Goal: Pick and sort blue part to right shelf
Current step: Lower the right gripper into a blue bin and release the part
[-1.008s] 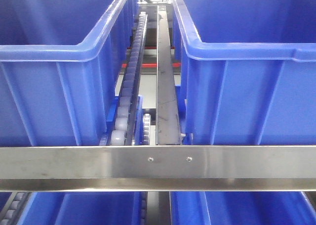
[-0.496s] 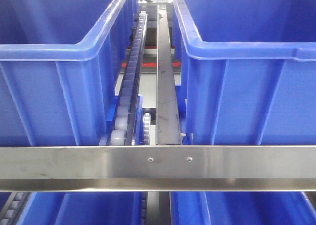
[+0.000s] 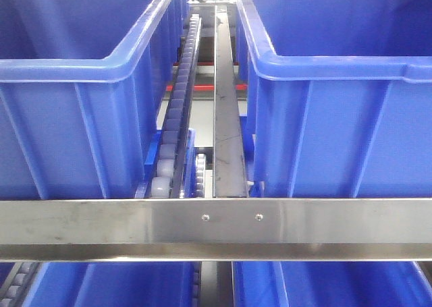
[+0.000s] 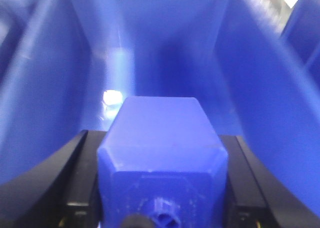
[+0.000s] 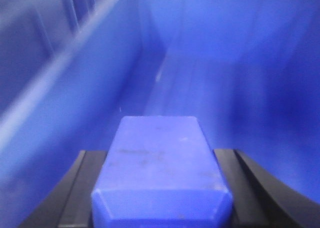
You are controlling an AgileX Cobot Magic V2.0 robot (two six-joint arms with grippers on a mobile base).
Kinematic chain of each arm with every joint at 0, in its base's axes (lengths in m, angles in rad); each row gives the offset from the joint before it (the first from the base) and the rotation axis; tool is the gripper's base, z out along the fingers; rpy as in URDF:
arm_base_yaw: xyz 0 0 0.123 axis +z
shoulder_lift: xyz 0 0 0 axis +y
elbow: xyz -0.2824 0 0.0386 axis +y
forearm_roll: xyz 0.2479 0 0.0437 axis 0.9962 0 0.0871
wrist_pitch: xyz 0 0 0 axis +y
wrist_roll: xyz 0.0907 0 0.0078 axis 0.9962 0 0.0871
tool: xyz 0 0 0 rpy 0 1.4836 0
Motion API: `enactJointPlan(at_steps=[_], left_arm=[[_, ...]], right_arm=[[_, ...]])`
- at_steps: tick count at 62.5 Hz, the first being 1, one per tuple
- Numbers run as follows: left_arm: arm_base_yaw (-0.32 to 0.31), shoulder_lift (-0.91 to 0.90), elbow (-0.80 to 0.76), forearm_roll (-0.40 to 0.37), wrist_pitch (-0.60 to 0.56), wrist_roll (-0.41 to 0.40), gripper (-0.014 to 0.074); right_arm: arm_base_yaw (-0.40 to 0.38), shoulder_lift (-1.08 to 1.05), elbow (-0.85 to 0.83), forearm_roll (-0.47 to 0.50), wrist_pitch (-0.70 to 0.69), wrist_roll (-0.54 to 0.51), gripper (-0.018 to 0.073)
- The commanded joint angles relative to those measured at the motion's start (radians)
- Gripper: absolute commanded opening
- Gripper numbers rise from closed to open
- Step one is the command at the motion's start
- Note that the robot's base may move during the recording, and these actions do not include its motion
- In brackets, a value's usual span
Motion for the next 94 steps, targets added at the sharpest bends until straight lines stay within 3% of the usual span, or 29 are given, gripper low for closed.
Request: enactJointPlan(at_steps=[1, 13, 22, 30, 38, 44, 48, 53, 59, 76, 84, 87, 94], left_arm=[[-0.004, 0.046, -0.064, -0.03, -0.095, 0.0, 0.0333], [-0.004, 0.141, -0.07, -0.036, -0.095, 0.0, 0.0333], [-0.051, 0.181, -0.07, -0.042, -0.1, 0.0, 0.0335], [-0.098, 0.2, -0.07, -0.013, -0.141, 0.0, 0.0337], [-0.105, 0.209, -0.07, -0.011, -0.151, 0.0, 0.0337], [-0.101, 0.209, -0.07, -0.004, -0.147, 0.0, 0.0344], [-0.101, 0.209, -0.07, 0.005, -0.14, 0.0, 0.0399], [-0.101, 0.209, -0.07, 0.008, -0.137, 0.0, 0.0533], [-0.101, 0.209, -0.07, 0.008, -0.137, 0.0, 0.0668], [-0.101, 0.207, -0.071, 0.018, -0.135, 0.0, 0.0678], [-0.101, 0.192, -0.071, 0.018, -0.112, 0.0, 0.0587], [-0.101, 0.186, -0.071, 0.018, -0.088, 0.0, 0.0511], [-0.101, 0.181, -0.071, 0.018, -0.055, 0.0, 0.0242]], right_arm=[[-0.011, 0.036, -0.058, -0.002, -0.147, -0.009, 0.0361], [-0.079, 0.112, -0.097, 0.014, -0.163, -0.009, 0.0361], [-0.131, 0.141, -0.109, 0.014, -0.165, -0.009, 0.0361], [-0.133, 0.143, -0.109, 0.014, -0.158, -0.009, 0.0361], [-0.133, 0.143, -0.109, 0.014, -0.14, -0.009, 0.0367], [-0.133, 0.143, -0.109, 0.014, -0.121, -0.009, 0.0446], [-0.133, 0.143, -0.109, 0.016, -0.116, -0.009, 0.0527], [-0.133, 0.143, -0.109, 0.016, -0.115, -0.009, 0.0641], [-0.133, 0.143, -0.109, 0.017, -0.115, -0.009, 0.0624], [-0.133, 0.13, -0.109, 0.021, -0.092, -0.009, 0.0624], [-0.133, 0.087, -0.109, 0.021, -0.055, -0.009, 0.0571], [-0.133, 0.071, -0.109, 0.021, -0.045, -0.009, 0.051], [-0.133, 0.045, -0.109, 0.021, -0.024, -0.009, 0.03]])
